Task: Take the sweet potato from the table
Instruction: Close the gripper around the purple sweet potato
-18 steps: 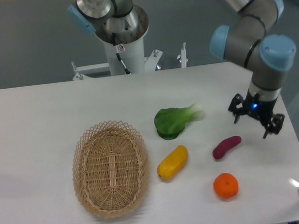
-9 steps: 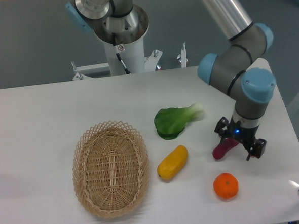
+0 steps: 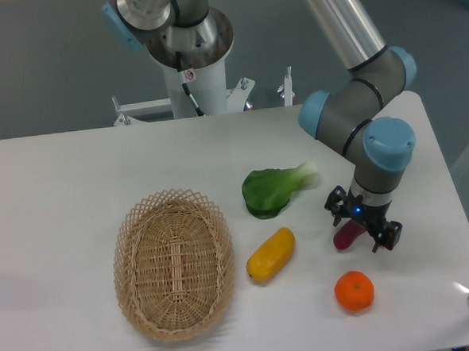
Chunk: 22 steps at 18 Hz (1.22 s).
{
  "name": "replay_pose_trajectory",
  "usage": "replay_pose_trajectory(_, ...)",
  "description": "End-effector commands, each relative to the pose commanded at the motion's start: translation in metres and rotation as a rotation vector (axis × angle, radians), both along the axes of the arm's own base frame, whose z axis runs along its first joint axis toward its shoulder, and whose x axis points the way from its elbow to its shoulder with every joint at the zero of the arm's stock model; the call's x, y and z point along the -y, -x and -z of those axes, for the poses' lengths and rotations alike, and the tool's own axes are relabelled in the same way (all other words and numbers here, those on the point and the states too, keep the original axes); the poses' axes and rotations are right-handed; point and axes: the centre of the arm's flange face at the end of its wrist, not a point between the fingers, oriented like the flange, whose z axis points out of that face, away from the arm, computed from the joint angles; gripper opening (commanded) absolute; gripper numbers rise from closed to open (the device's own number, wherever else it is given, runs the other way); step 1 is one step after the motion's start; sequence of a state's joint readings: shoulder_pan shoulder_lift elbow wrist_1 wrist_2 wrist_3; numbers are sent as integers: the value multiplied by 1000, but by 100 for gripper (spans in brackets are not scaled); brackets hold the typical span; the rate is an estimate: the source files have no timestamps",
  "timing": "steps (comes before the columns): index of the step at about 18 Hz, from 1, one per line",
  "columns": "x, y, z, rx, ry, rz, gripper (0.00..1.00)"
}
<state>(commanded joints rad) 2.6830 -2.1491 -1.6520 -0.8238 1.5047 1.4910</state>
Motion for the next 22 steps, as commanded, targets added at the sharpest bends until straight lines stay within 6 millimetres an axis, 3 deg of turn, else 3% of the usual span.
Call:
replay_pose_trajectory(5, -5, -1, 1, -18, 1, -7, 100)
replay_pose_trajectory(6, -6, 0, 0, -23, -1, -6, 90)
replay_pose_trajectory(8, -5, -1, -1, -21, 0, -7, 54)
replay_pose_trajectory(10, -4, -1, -4, -25, -2, -7, 39)
replay_pose_trajectory(13, -6, 0, -5, -28, -3, -4, 33)
replay_pose_trajectory(18, -5, 3, -19, -47, -14, -2, 33)
replay_pose_trajectory(20, -5, 6, -39, -73, -33, -10, 33)
replay_pose_trajectory(22, -4, 8, -73, -112, -71, -13, 33)
